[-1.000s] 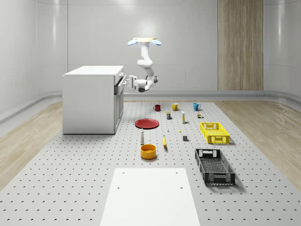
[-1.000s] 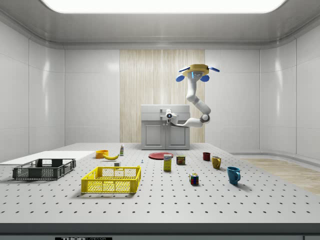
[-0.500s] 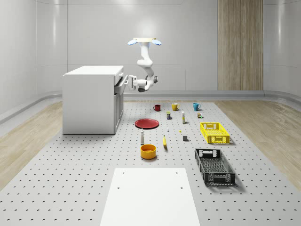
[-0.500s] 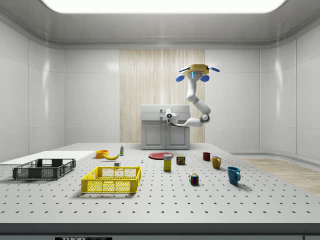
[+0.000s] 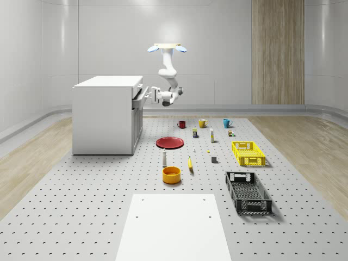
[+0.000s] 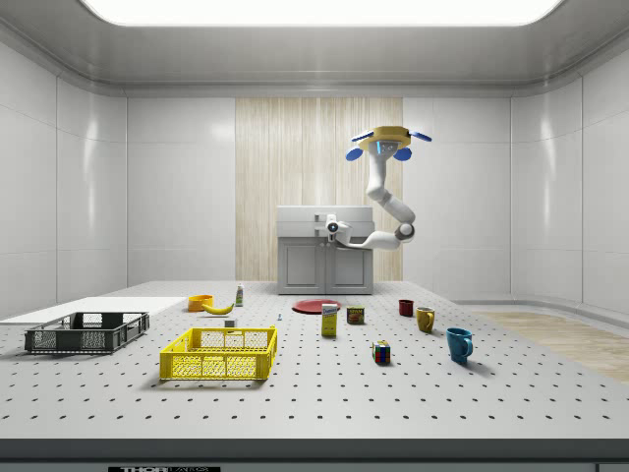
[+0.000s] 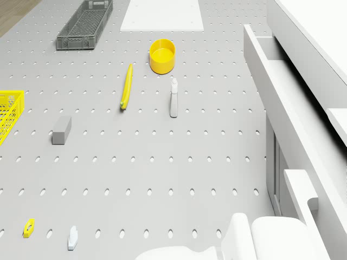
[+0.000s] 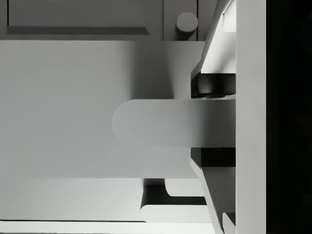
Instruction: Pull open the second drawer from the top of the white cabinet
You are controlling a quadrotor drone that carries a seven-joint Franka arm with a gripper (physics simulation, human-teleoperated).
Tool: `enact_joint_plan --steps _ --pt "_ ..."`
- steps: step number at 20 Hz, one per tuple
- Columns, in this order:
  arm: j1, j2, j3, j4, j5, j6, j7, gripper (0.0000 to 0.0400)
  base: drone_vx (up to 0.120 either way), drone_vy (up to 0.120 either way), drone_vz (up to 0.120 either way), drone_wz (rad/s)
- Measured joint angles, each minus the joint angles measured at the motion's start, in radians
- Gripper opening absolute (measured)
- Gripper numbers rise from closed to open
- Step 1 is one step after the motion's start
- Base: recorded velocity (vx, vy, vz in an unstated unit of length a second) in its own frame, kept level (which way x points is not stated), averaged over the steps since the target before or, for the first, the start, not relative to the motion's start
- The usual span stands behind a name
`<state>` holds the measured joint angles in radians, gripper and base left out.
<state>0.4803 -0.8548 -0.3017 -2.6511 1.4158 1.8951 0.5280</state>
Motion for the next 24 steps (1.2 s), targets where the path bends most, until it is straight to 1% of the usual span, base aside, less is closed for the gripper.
enact_joint_plan --steps 3,5,11,12,13,14,16,19,24 --pt "-0.012 -0.015 -0.033 -0.001 -0.04 -0.025 0.015 0.0131 0.0 0.0 0.0 0.0" --pt "-0.017 -0.022 -0.052 -0.001 -0.059 -0.037 0.021 0.012 0.0 0.0 0.0 0.0" --pt "-0.02 -0.036 -0.09 0.001 -0.095 -0.056 0.03 0.0105 0.0 0.0 0.0 0.0" --pt "-0.019 -0.038 -0.095 0.001 -0.1 -0.058 0.031 0.0148 0.0 0.0 0.0 0.0" --pt "-0.019 -0.039 -0.099 0.001 -0.104 -0.059 0.032 0.0181 0.0 0.0 0.0 0.0" --pt "-0.017 -0.04 -0.102 0.001 -0.106 -0.059 0.033 0.0208 0.0 0.0 0.0 0.0" --pt "-0.01 -0.04 -0.099 0.0 -0.101 -0.051 0.032 0.0244 0.0 0.0 0.0 0.0" --pt "0.004 -0.037 -0.083 -0.001 -0.082 -0.029 0.028 0.0274 0.0 0.0 0.0 0.0" --pt "0.022 -0.032 -0.066 -0.002 -0.06 -0.005 0.022 0.0292 0.0 0.0 0.0 0.0"
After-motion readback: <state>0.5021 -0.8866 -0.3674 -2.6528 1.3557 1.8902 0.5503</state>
